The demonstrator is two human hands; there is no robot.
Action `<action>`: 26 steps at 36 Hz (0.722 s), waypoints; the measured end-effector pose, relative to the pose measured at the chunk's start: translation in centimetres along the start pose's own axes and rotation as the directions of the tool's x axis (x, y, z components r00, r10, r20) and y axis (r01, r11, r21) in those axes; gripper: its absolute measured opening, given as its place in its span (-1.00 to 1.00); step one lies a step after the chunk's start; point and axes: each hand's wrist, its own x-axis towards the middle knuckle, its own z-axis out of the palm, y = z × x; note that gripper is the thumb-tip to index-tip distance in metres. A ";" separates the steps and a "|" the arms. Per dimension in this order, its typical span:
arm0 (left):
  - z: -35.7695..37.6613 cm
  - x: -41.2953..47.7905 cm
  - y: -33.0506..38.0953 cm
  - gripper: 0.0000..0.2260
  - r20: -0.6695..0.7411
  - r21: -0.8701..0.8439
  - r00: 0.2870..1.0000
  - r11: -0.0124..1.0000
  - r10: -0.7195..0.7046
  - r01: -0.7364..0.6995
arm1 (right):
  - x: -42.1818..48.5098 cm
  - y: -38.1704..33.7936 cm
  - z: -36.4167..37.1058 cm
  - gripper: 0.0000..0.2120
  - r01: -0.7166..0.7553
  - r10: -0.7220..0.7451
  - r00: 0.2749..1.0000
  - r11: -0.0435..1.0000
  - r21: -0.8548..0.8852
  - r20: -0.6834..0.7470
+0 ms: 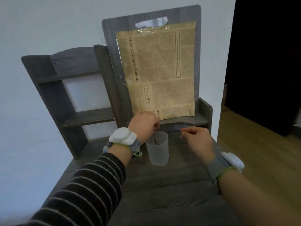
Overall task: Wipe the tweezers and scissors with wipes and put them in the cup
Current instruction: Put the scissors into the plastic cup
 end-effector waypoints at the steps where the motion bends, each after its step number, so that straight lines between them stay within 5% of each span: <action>1: 0.2 0.2 0.2 -0.79 0.020 0.016 1.000 1.000 0.019 -0.020 | 0.1 0.2 -0.1 -0.86 0.002 -0.002 1.000 1.000 -0.003 -0.001; 9: 1.8 1.4 0.4 -0.80 0.174 0.055 0.982 0.995 0.070 -0.081 | 1.0 1.5 -0.2 -0.86 0.000 0.000 1.000 1.000 -0.002 -0.014; 26: 3.9 1.5 -0.2 -0.92 0.052 0.111 0.991 0.985 0.123 -0.129 | 1.2 2.3 0.5 -0.86 -0.050 0.049 0.998 0.998 0.048 0.029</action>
